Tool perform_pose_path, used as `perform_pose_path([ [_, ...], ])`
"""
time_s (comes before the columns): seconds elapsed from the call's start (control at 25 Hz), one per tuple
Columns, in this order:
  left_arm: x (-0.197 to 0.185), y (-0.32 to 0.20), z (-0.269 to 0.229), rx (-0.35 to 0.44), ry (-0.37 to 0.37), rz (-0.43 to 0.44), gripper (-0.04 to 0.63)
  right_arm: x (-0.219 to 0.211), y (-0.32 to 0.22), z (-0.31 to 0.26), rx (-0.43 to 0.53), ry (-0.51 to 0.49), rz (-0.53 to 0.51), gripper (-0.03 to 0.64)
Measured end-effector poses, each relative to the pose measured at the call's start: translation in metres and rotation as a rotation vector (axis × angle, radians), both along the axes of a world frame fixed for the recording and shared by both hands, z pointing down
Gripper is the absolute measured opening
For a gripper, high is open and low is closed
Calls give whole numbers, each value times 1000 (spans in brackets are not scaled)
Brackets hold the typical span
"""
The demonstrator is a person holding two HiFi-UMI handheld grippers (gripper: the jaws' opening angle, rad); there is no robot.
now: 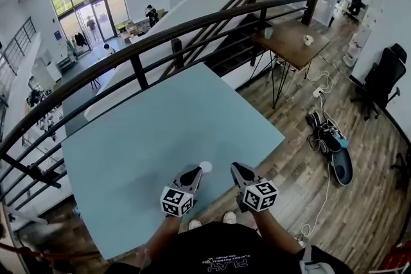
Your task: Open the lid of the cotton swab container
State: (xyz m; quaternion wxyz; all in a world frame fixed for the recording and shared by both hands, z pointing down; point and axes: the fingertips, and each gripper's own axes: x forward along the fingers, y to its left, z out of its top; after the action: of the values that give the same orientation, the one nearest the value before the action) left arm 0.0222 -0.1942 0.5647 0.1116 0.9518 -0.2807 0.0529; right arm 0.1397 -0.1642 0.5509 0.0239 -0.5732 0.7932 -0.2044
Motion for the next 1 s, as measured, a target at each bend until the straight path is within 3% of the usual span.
perform_pose_path([
  [0.24, -11, -4, -3, 9, 1, -69, 12, -11, -5, 15, -25, 35, -96, 25],
  [0.44, -31, -5, -7, 2, 47, -167, 12, -28, -11, 19, -39, -13, -170, 25],
  [0.6, -50, -6, -7, -6, 76, -238, 12, -46, -15, 22, -34, 2, -234, 25],
  [1.0, -64, 1, 36, -43, -24, -263, 12, -54, -18, 43, -57, 86, -287, 25],
])
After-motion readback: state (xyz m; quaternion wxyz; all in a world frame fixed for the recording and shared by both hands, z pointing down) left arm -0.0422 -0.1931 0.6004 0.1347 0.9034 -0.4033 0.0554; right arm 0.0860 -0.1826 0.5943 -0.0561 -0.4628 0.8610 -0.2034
